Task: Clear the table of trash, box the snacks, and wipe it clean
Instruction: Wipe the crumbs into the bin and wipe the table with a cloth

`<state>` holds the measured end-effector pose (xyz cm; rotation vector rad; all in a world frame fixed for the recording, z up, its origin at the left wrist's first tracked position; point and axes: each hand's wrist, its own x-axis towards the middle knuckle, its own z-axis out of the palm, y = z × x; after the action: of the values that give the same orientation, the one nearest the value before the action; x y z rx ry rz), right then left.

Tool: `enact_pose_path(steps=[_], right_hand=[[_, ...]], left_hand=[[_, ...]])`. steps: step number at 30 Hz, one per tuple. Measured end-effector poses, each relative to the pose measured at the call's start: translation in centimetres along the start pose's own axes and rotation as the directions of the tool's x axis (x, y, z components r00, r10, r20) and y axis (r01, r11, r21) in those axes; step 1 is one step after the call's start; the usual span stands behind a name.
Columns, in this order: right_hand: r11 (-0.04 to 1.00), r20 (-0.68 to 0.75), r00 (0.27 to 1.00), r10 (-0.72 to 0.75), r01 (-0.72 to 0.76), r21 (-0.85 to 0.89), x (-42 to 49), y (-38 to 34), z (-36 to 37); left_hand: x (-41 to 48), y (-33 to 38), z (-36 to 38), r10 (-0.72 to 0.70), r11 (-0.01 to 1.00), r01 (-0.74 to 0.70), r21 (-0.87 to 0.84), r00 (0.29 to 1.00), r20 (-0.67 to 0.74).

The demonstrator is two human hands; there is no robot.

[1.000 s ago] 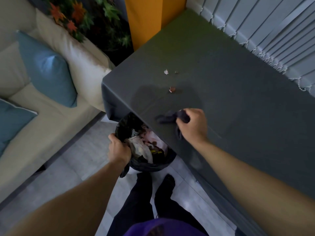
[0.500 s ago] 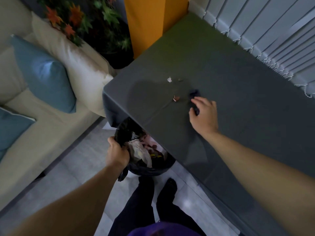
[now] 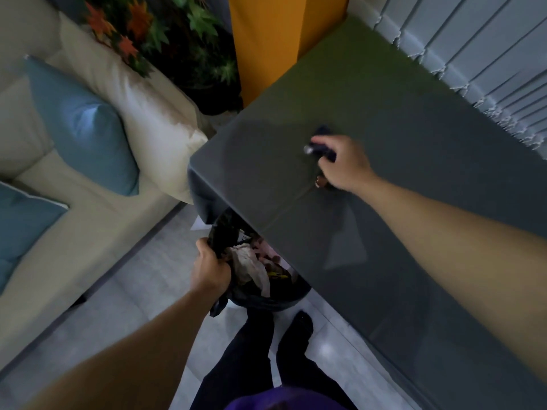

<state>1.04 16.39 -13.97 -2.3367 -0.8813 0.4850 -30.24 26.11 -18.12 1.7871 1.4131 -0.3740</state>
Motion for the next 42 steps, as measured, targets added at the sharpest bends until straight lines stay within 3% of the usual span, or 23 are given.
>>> enact_pose_path(steps=[2,5,9,10,14,16,20,26,31,35,37,39,42], right_hand=[[0.991,0.020,0.991,-0.133,0.134,-0.019,-0.6,-0.2,0.5],[0.995,-0.121,0.987,-0.102,0.101,-0.021,-0.3,-0.1,0.5],[0.988,0.175,0.972,-0.155,0.157,0.004,-0.6,-0.7,0.4],[0.986,0.191,0.967,-0.170,0.166,0.033,-1.0,-0.9,0.2],[0.990,-0.070,0.991,-0.117,0.111,-0.085,-1.7,0.4,-0.4],[0.991,-0.011,0.996,-0.091,0.090,-0.102,-2.6,0.8,-0.3],[0.975,0.164,0.967,-0.195,0.210,-0.078,-4.7,0.0,0.7],[0.966,0.279,0.932,-0.233,0.254,-0.040,-9.1,-2.1,3.2],[0.935,0.265,0.900,-0.345,0.353,0.019,-14.2,-3.9,5.6],[0.857,0.358,0.799,-0.483,0.515,0.006,-17.8,-4.9,6.5],[0.853,0.379,0.782,-0.495,0.521,0.038,-18.4,-5.0,6.3],[0.877,0.286,0.833,-0.474,0.475,0.073,-18.4,-4.7,5.9],[0.951,0.110,0.944,-0.310,0.310,0.019,-17.9,-3.8,5.3]], left_hand=[[0.1,0.0,0.0,0.007,1.000,-0.007,-0.006,1.000,0.012],[-0.1,0.0,0.0,0.019,0.999,-0.019,-0.041,1.000,0.010],[-0.6,-0.3,0.4,0.022,0.999,-0.022,-0.047,1.000,-0.002],[-0.8,-0.5,0.5,0.025,0.998,-0.025,-0.052,1.000,0.000],[-1.5,-0.8,0.7,0.031,0.997,-0.031,-0.070,1.000,-0.005],[-1.9,-1.0,0.8,0.034,0.997,-0.034,-0.074,0.999,-0.006],[-2.7,-1.2,1.1,0.042,0.996,-0.042,-0.082,0.999,-0.007],[-3.8,-1.4,1.7,0.031,0.997,-0.034,-0.069,0.999,-0.035],[-4.9,-2.0,2.1,0.022,0.994,-0.027,-0.104,0.998,-0.053],[-5.6,-2.8,2.3,0.014,0.994,-0.020,-0.111,0.998,-0.055],[-6.0,-3.2,2.4,0.015,0.992,-0.022,-0.121,0.998,-0.054],[-6.3,-3.6,2.6,0.018,0.990,-0.026,-0.137,0.998,-0.061],[-6.7,-3.9,2.7,0.016,0.989,-0.027,-0.144,0.997,-0.073]])
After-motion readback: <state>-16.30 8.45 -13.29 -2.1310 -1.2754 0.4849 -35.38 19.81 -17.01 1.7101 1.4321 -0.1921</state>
